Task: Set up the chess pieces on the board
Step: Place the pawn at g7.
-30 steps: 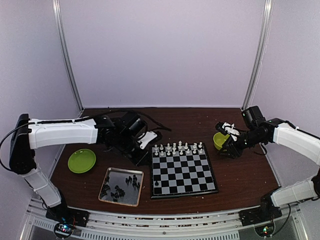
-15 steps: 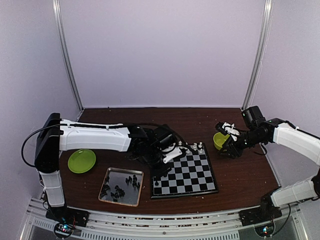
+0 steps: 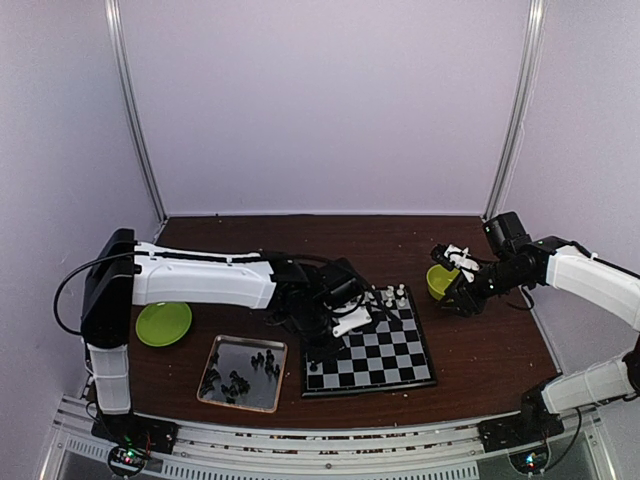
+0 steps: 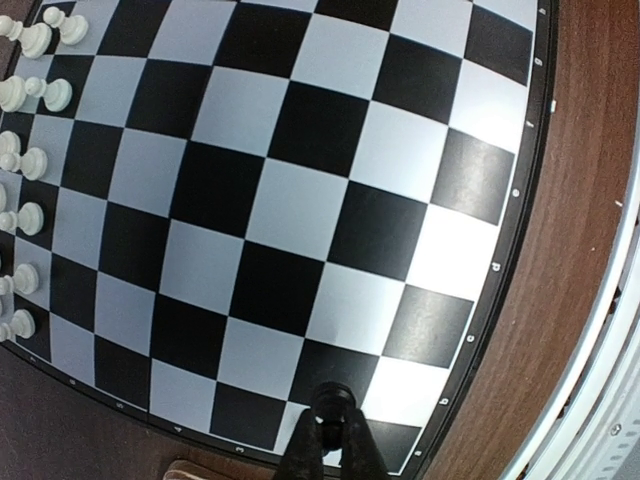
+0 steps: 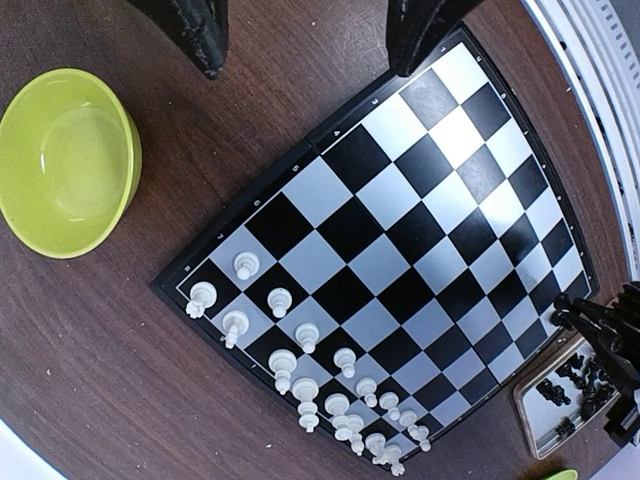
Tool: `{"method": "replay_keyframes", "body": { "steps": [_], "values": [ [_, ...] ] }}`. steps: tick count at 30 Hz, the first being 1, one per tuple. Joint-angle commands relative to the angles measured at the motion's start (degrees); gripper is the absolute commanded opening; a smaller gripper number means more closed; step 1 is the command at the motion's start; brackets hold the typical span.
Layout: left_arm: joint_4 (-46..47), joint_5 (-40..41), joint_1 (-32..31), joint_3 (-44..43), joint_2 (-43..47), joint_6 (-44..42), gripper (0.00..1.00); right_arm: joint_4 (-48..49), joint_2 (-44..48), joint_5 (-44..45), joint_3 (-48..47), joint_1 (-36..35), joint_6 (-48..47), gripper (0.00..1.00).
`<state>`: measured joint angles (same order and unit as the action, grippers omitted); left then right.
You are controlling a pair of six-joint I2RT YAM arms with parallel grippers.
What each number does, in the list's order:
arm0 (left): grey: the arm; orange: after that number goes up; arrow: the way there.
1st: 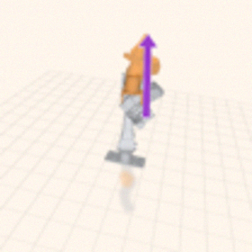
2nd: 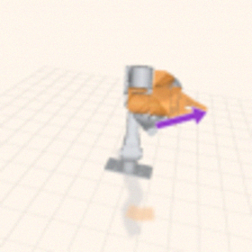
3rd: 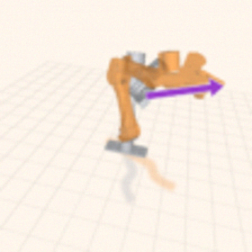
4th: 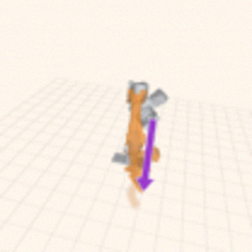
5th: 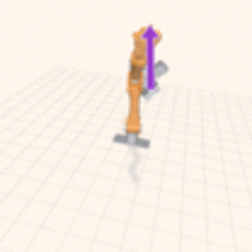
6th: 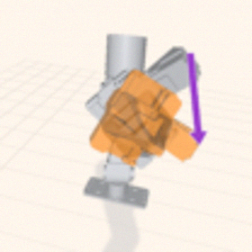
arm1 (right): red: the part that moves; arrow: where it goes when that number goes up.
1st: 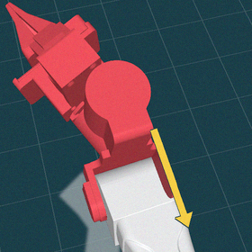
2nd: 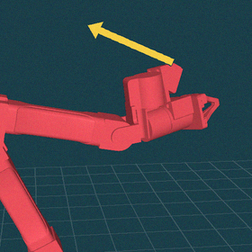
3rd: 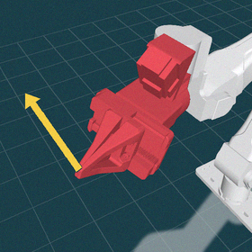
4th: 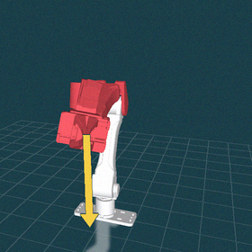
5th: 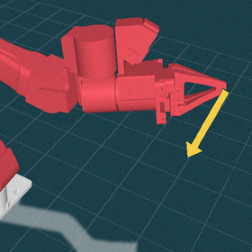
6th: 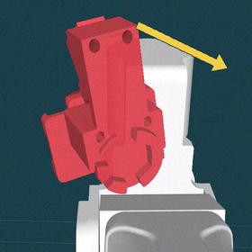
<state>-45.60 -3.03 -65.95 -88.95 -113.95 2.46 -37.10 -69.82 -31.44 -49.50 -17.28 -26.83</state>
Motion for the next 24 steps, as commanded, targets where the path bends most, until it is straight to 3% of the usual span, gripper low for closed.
{"method": "replay_keyframes", "body": {
  "steps": [1,20,24],
  "values": [
    [-1.5,0.0,-0.5,-1.4,-1.5,-0.7,0.0,-0.3,0.2,1.0,-0.5,-0.2,-0.5,0.54],
    [-1.9,0.9,-0.8,-2.1,-4.2,0.6,0.0,-0.4,0.0,1.3,-0.6,-0.2,-0.7,0.54],
    [-2.0,2.4,-1.0,-2.4,-4.8,0.8,0.04,-0.5,0.0,1.3,-0.5,-0.2,-0.7,0.54]
  ]
}}
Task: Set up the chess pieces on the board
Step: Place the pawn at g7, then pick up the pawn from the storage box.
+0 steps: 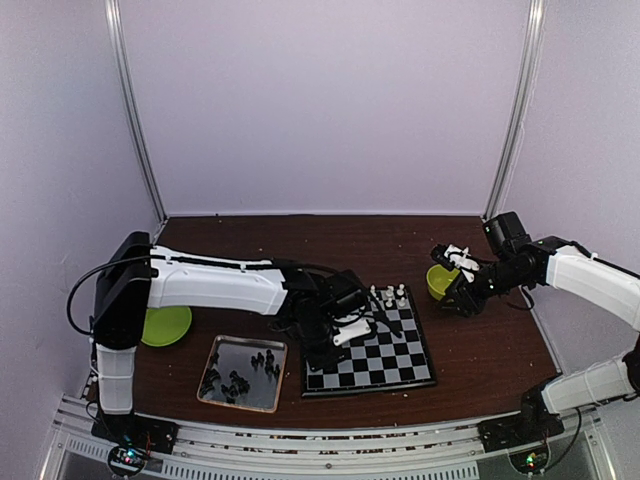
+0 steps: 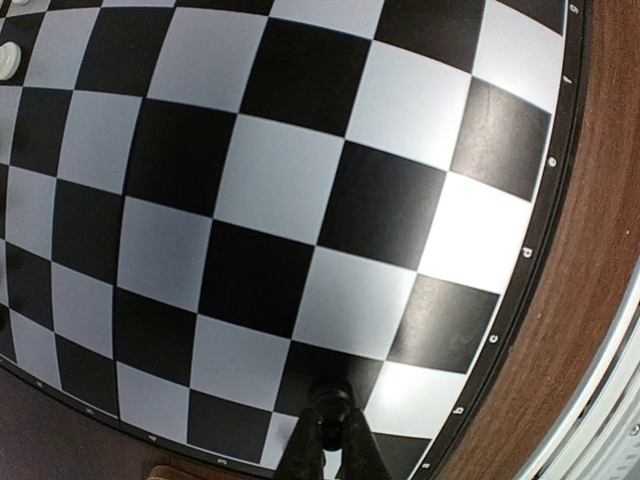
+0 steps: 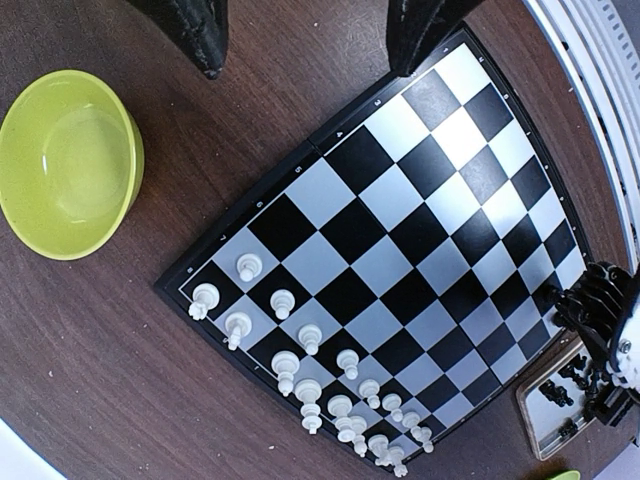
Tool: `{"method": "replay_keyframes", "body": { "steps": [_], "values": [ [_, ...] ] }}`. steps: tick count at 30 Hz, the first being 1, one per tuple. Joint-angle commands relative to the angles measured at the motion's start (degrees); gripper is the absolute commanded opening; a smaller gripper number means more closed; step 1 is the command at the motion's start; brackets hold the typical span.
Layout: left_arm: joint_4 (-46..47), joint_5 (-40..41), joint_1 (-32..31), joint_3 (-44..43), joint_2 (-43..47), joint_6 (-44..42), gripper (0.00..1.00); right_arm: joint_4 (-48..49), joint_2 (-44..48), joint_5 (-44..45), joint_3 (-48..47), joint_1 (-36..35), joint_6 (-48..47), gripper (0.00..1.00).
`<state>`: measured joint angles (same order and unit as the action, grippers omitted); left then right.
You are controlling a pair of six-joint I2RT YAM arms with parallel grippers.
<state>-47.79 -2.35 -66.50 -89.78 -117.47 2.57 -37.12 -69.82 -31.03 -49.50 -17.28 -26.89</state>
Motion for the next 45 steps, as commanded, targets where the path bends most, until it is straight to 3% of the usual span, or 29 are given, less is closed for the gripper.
{"method": "replay_keyframes", "body": {
  "steps": [1,17,24,29,37,45],
  "values": [
    [0.2,2.1,-0.4,-1.5,-1.4,0.8,0.06,-0.5,0.0,0.9,-0.5,-0.2,-0.6,0.54],
    [0.6,3.9,-1.2,-2.1,-1.2,2.1,0.24,-0.7,-0.2,0.9,-0.6,-0.2,-0.8,0.54],
    [2.1,7.1,-1.2,-1.6,6.4,2.7,0.28,-0.7,-0.2,1.0,-0.5,-0.2,-0.8,0.54],
    [5.4,16.5,0.9,8.2,17.3,4.1,0.31,-0.9,-0.2,1.1,-0.8,-0.2,-0.8,0.54],
    [5.2,12.4,11.4,25.3,27.6,11.9,0.24,-0.8,0.6,1.2,-0.5,-0.2,-1.0,0.54],
    [9.3,7.9,12.2,34.6,28.3,13.2,0.27,-0.9,-0.1,1.0,-0.7,-0.3,-1.1,0.54]
  ]
}}
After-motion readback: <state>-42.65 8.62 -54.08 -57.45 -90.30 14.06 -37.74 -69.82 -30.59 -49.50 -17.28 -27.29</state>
